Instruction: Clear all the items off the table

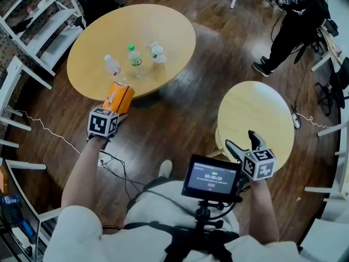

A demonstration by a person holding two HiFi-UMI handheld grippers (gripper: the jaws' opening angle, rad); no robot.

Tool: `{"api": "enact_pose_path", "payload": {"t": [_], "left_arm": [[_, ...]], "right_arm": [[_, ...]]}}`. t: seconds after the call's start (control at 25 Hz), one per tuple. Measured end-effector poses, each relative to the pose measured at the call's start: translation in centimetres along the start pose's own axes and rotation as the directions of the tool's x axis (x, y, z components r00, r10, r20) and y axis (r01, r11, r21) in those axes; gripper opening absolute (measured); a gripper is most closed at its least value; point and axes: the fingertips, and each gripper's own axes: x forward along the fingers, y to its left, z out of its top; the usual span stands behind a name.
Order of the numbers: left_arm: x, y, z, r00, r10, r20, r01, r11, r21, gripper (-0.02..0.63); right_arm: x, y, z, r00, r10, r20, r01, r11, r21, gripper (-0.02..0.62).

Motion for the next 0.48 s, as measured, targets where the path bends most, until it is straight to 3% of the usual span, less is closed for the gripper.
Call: {"api": "enact_pose_path", "payload": {"t": [0.48], "left_arm": [[4.6,14.7,-4.0,0.992,0.116,-0.043,-0.122,0.974,-0.189,0.393]], "right_arm": [[11.6,12.0,6.7,0.988,0.139,-0.071,-0.144,0.986,-0.082,0.465]]}}
